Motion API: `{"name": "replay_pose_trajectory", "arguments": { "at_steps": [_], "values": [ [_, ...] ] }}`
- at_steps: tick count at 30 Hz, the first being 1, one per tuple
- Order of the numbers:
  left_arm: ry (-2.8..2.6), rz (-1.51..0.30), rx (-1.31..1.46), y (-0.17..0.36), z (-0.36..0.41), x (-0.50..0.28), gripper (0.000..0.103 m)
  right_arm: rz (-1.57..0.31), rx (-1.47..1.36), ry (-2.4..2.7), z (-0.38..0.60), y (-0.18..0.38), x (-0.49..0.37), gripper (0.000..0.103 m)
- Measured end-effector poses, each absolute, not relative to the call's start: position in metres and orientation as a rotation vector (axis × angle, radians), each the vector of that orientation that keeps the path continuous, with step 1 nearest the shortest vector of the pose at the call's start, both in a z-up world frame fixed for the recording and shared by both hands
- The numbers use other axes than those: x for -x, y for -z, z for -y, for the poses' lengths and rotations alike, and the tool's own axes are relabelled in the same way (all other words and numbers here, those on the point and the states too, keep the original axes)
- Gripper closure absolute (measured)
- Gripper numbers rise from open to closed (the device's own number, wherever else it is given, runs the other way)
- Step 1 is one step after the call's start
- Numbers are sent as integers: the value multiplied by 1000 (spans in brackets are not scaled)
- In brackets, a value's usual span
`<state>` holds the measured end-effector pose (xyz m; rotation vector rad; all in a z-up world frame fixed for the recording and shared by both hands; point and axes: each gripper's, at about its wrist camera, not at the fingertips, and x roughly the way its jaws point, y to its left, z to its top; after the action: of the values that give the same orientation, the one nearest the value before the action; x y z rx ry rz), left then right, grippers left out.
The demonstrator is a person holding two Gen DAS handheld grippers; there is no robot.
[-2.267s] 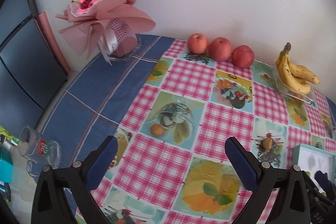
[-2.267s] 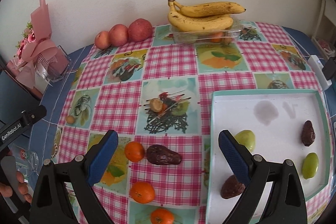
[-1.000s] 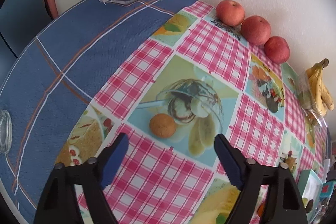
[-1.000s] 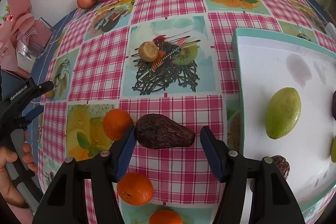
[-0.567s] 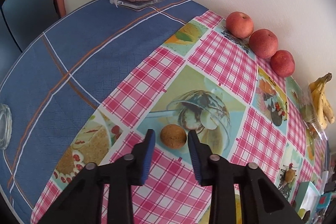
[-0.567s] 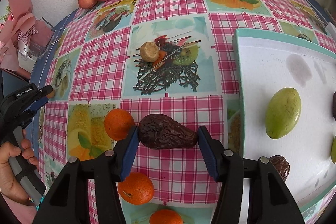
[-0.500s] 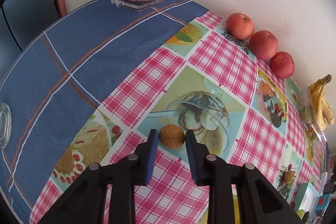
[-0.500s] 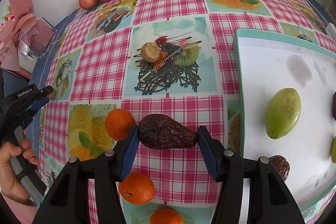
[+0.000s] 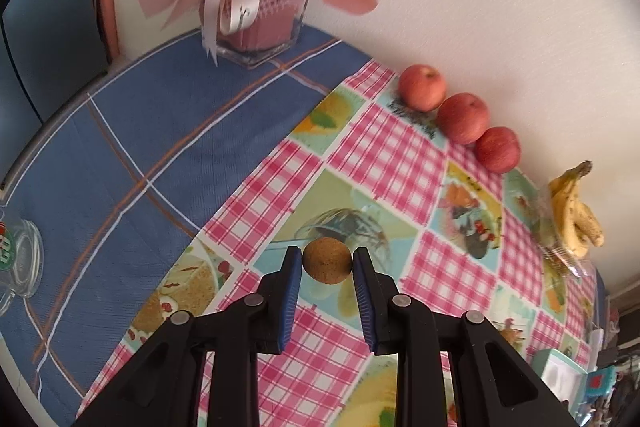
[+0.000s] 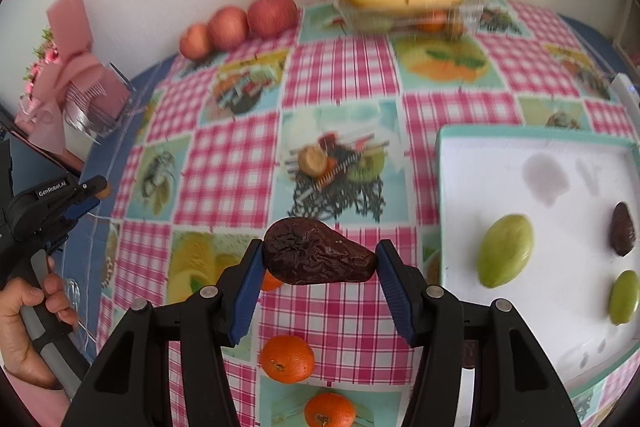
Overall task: Organize fruits
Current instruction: 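Grasp a wrinkled brown passion fruit with the right tool while the left grasps a small brown round fruit, then carry the passion fruit with the right tool while the left carries the small fruit over the tray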
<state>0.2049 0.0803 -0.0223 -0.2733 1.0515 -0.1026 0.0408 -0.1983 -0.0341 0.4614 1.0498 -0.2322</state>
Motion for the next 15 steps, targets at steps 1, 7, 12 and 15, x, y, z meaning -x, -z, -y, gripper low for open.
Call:
{"name": "replay_pose_trajectory", "arguments": {
  "at_steps": [1, 7, 12, 15],
  "values": [
    [109, -1047, 279, 19, -81, -204, 75, -1039, -458, 233, 198, 30, -40, 45],
    [141, -1016, 259, -1, -74, -194, 75, -989, -442, 245, 200, 11, -35, 45],
    [164, -991, 252, -15, -69, -183, 75, -971, -426, 261, 204, 3, -28, 45],
    [186, -974, 254, -23, -65, -176, 75, -963, -432, 265, 208, 0, -24, 45]
  ]
}}
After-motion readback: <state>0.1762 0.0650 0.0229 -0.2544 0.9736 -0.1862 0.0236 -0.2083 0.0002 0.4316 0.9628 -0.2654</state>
